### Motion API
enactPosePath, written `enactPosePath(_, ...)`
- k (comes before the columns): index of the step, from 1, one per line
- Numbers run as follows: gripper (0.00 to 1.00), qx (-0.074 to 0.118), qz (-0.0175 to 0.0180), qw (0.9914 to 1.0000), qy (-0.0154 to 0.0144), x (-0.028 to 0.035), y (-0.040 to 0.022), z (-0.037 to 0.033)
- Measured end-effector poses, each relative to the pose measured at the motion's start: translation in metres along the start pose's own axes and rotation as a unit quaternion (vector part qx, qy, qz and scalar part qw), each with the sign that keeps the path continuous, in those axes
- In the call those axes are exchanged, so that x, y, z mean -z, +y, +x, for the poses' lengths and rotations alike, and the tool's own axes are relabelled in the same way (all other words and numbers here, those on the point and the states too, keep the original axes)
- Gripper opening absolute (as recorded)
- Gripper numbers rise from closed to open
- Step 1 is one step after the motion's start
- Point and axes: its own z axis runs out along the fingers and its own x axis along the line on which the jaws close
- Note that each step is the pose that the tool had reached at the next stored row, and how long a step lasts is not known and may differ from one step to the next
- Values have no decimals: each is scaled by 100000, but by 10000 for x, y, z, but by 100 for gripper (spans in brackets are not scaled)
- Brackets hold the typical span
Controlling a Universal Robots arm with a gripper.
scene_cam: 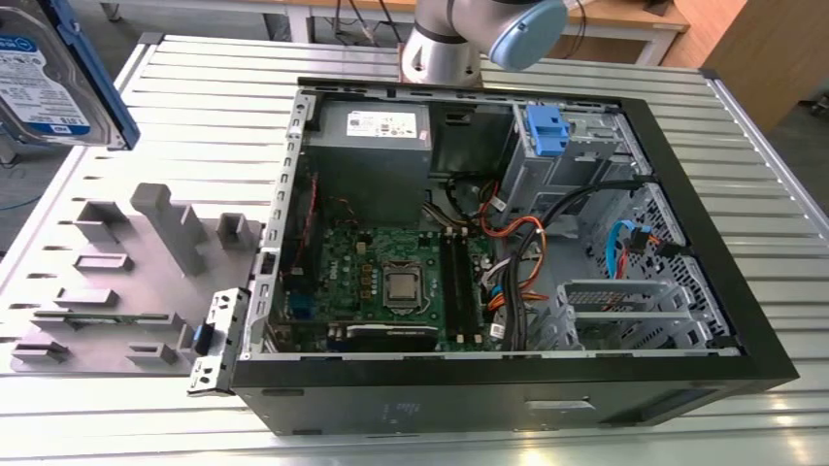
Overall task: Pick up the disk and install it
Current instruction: 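Pick up the disk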
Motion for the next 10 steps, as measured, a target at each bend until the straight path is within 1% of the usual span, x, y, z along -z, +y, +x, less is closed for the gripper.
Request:
enactPosePath(5, 35, 1, 1, 100000, -1, 87, 2, -3)
enactPosePath(6, 35, 1, 2, 100000, -4, 96, 3, -3)
enactPosePath(10, 35, 2, 3, 100000, -4, 98, 2, -3)
